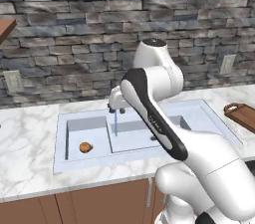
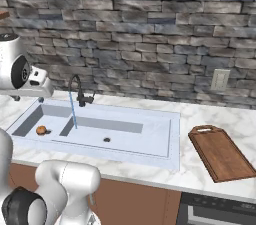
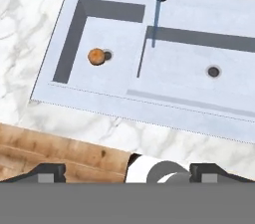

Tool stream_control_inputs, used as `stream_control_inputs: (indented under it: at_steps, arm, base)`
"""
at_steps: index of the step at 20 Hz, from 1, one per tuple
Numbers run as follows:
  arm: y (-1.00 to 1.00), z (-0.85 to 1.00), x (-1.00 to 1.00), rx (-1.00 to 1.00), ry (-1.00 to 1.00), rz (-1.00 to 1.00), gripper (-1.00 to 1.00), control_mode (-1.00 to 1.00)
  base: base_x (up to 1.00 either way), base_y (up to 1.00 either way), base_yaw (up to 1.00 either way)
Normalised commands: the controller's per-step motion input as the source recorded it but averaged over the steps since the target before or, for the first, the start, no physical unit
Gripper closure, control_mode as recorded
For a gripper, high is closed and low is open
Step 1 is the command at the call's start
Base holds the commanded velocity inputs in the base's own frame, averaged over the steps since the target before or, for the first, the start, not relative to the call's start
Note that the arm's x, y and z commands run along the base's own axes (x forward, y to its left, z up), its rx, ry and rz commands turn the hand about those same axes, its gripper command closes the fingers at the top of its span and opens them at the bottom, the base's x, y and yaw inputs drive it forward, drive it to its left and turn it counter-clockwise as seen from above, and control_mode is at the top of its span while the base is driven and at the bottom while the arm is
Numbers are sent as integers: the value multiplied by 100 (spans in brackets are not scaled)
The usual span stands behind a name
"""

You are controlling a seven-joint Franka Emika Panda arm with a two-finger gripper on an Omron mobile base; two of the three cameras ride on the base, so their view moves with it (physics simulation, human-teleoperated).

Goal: Pick the tangerine from the sink and place it on the cutting board to airdry. Then turn off the sink faucet.

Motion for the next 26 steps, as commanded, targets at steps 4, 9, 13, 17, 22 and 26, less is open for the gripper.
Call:
stream_control_inputs:
  at_steps: [4, 9, 13, 17, 22, 26]
  arm:
    - [34, 3, -1, 5, 11, 17, -100, -100]
    - [38, -5, -19, 0, -2, 15, -100, -100]
    - [33, -25, 0, -1, -12, 13, -100, -100]
    - [15, -36, 19, 0, -7, 9, -100, -100]
    - [11, -41, 49, 0, 0, 4, -100, -100]
    - [16, -28, 33, 0, 0, 1, -100, -100]
  base:
    - [0, 0, 0]
    - [0, 0, 0]
    - [0, 0, 0]
    - [0, 0, 0]
    - [0, 0, 0]
    - [0, 0, 0]
